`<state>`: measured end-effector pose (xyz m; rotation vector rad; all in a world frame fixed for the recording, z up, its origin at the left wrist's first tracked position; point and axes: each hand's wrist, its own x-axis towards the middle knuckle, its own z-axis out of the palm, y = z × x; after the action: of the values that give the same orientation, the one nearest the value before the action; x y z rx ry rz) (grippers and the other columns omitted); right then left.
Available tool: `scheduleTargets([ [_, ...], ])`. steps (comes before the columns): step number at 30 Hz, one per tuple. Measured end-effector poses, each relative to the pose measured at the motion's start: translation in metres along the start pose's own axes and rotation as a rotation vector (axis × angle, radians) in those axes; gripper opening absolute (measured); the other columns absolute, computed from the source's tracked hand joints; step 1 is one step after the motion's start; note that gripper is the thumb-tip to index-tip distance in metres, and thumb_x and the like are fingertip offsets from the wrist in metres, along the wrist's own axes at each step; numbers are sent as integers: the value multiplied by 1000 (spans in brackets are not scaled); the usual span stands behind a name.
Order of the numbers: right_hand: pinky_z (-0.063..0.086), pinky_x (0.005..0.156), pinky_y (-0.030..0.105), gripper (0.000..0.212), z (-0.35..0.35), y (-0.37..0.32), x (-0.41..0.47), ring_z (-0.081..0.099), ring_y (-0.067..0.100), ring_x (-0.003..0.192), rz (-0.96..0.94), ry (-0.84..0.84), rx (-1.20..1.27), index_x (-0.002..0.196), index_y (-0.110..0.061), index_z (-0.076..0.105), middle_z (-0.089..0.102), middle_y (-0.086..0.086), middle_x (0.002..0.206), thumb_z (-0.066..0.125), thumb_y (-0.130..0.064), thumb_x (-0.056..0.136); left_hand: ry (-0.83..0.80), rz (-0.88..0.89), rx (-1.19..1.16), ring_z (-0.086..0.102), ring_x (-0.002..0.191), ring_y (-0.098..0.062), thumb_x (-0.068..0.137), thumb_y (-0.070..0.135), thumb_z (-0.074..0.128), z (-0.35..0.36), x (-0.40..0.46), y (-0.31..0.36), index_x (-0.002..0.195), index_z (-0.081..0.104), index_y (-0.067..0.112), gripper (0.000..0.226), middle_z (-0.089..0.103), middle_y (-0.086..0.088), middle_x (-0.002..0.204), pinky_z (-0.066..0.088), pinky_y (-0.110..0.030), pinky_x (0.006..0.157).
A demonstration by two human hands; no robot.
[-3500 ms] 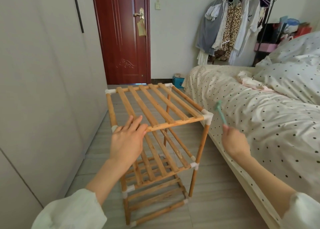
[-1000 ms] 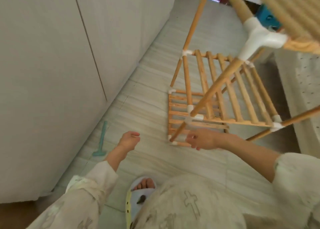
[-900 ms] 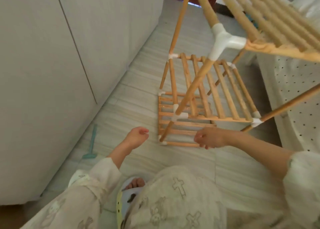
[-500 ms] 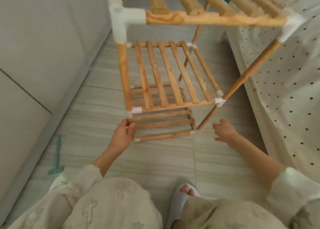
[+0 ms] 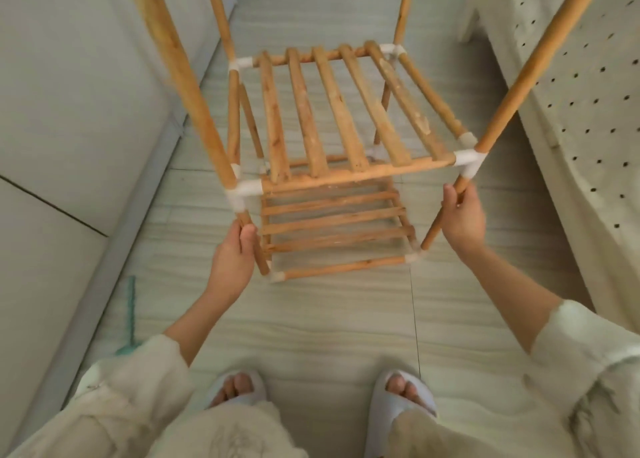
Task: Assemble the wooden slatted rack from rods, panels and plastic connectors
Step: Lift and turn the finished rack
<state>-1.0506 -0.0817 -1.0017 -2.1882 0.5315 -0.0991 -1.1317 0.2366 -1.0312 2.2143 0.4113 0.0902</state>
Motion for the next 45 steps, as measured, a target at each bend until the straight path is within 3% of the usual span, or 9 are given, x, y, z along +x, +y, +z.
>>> scheduleTargets([
  [7, 44, 60, 27, 27, -32, -64, -12, 47, 13, 64, -123, 83, 279, 84, -16, 41, 44, -3, 71, 38, -38, 99, 145, 36, -291, 45, 65, -14, 103, 38, 18, -44, 29, 70, 99, 41, 12, 35, 45, 0, 71, 39, -27, 63],
  [12, 32, 53, 23, 34, -38, -90, -19, 34, 8, 57, -158, 164, 261, 69, -21, 32, 36, -5, 66, 40, -37, 99, 117, 25, -316, 45, 79, -25, 103, 37, 22, -70, 57, 88, 114, 44, 11, 36, 45, 1, 81, 36, -33, 74],
  [16, 34, 53, 23, 32, -41, -106, -4, 37, 8, 56, -117, 174, 278, 70, -20, 37, 40, -4, 66, 46, -34, 97, 100, 27, -281, 50, 112, -44, 102, 36, 25, -79, 82, 102, 117, 48, 9, 38, 57, -22, 109, 43, -48, 92],
  [22, 35, 55, 25, 24, -43, -131, 41, 40, 8, 56, -56, 125, 108, 74, -15, 45, 42, -4, 67, 46, -20, 97, 118, -20, -215, 52, 109, -49, 101, 40, 29, -73, 136, 127, 115, 54, 7, 44, 55, -31, 120, 45, -56, 91],
  [24, 34, 49, 23, 28, -41, -135, 58, 43, 10, 56, -6, 109, 72, 70, -16, 46, 47, -1, 69, 46, -22, 97, 102, -59, -186, 56, 101, -48, 101, 39, 30, -68, 152, 133, 115, 56, 4, 45, 59, -30, 114, 48, -51, 85],
  [29, 47, 61, 32, 33, -25, -129, 88, 58, 25, 76, 136, 27, -9, 109, 2, 58, 60, 15, 98, 49, -27, 96, 43, -152, -101, 55, 68, -33, 101, 32, 35, -51, 178, 133, 106, 58, -6, 44, 61, -30, 92, 50, -44, 66],
  [33, 47, 58, 29, 30, -21, -127, 97, 55, 21, 69, 158, -1, -16, 110, 1, 57, 61, 13, 99, 48, -24, 97, -3, -204, -125, 44, 58, -16, 102, 28, 35, -44, 186, 128, 115, 54, -3, 39, 52, -8, 78, 37, -27, 49],
  [39, 53, 71, 32, 35, -51, -116, 52, 61, 17, 74, 151, -255, 210, 133, -7, 46, 63, 9, 107, 39, -19, 101, -362, -119, -5, 59, 78, -17, 100, 16, 39, -69, 150, 128, 140, 25, 17, 43, 55, -7, 114, 48, -28, 65],
  [45, 42, 99, 40, 55, -86, -63, -39, 61, 23, 105, 152, -434, 311, 118, -11, 58, 68, 6, 108, 33, -54, 96, -565, -208, -238, 63, 100, -20, 98, 44, 35, -105, 81, 95, 147, 19, 17, 58, 65, -1, 112, 49, -39, 85],
])
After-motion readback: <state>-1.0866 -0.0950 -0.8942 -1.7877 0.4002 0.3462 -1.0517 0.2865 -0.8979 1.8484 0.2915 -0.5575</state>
